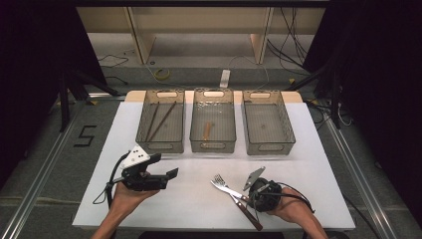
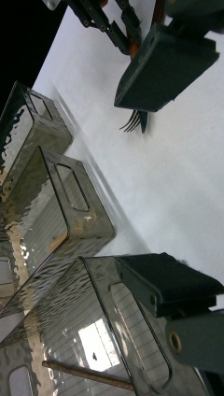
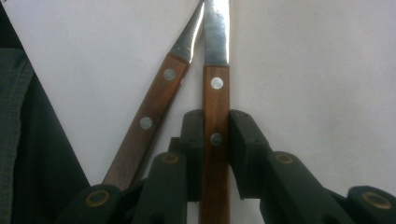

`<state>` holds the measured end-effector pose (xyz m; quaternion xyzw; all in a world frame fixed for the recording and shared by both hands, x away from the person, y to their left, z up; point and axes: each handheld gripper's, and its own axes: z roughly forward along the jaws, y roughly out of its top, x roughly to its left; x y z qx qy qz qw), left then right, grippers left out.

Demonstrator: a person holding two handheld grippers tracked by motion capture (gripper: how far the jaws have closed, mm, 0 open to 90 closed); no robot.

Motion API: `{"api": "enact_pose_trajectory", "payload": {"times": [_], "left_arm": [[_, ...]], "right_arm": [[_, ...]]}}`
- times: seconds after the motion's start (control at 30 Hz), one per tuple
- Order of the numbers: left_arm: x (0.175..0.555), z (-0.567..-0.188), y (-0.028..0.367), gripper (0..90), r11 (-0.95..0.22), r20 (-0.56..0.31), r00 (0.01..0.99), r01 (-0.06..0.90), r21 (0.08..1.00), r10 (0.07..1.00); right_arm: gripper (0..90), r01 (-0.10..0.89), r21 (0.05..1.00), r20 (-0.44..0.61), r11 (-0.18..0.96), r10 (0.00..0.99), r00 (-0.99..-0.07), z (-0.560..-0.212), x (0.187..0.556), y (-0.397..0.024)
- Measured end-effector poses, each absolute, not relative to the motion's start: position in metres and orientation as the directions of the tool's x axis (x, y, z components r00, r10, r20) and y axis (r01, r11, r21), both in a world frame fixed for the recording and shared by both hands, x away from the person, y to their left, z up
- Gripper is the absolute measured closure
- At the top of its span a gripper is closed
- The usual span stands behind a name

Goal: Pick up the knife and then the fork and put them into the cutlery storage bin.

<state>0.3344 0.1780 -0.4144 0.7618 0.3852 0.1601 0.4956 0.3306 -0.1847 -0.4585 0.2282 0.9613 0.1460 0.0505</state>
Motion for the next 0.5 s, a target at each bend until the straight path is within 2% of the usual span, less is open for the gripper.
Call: {"api": "enact_pose_trajectory", "payload": {"times": [0.5], "left_arm": [[0.3346,-0.4147,0.1781,18.8,-0.210,-0.140,0.650,0.430,0.878,0.747]], "right_arm": [[77.1,0.414,0.354,-0.030,0.839,0.453,-0.891,-0.4498,0.3311,-0.1922]]}}
